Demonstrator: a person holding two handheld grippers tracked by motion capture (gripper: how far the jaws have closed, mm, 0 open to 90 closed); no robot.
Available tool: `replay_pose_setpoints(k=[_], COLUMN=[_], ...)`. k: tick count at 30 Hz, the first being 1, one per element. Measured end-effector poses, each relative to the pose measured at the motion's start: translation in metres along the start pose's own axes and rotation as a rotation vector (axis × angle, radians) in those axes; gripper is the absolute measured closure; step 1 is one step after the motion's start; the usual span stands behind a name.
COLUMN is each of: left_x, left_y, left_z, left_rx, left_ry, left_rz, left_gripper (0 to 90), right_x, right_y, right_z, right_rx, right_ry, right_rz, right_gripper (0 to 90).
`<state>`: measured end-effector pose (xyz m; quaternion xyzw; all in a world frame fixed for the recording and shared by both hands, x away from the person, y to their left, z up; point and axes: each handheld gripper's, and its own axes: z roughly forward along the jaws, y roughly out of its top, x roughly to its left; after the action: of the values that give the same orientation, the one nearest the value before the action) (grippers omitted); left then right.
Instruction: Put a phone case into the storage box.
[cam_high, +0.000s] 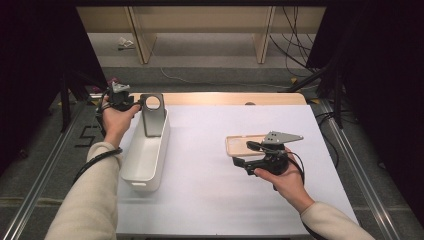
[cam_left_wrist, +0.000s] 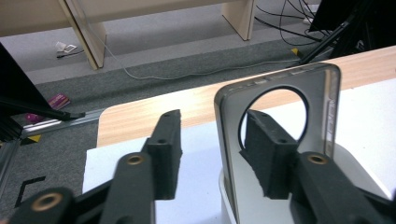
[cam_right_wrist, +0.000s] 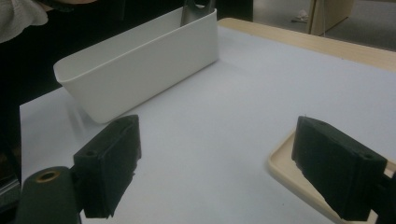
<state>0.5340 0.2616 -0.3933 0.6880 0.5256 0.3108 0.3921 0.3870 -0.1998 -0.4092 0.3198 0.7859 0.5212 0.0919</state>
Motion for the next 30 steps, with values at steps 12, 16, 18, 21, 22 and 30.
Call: replay_pose_setpoints(k=[12, 16, 18, 21, 22, 30], left_x=[-0.009, -0.016, -0.018, -0.022, -0.024, -0.048], left_y=[0.004, 0.003, 0.003, 0.000, -0.001, -0.016], left_z=[-0.028, -0.041, -0.045, -0.052, -0.054, -0.078], left_rx=[-0.016, -0.021, -0.021, -0.009, -0.003, -0.041], left_ry=[-0.024, -0.052, -0.055, -0.071, -0.077, -0.148], left_rz=[0.015, 0.020, 0.037, 0.042, 0.049, 0.063], left_gripper=[25.9, 17.0, 15.2, 10.7, 9.0, 5.0], right_x=[-0.001, -0.004, -0.006, -0.008, -0.008, -0.017], right_y=[0.000, 0.001, 0.001, 0.001, 0.002, 0.002], right_z=[0.000, -0.001, -0.001, -0.002, -0.003, -0.006], right_rx=[0.000, -0.001, 0.000, -0.005, -0.004, -0.005], right_ry=[-0.006, -0.016, -0.021, -0.029, -0.031, -0.053], right_rz=[0.005, 0.008, 0.008, 0.007, 0.008, 0.016], right_gripper=[16.5, 16.5, 16.5, 16.5, 16.4, 16.4])
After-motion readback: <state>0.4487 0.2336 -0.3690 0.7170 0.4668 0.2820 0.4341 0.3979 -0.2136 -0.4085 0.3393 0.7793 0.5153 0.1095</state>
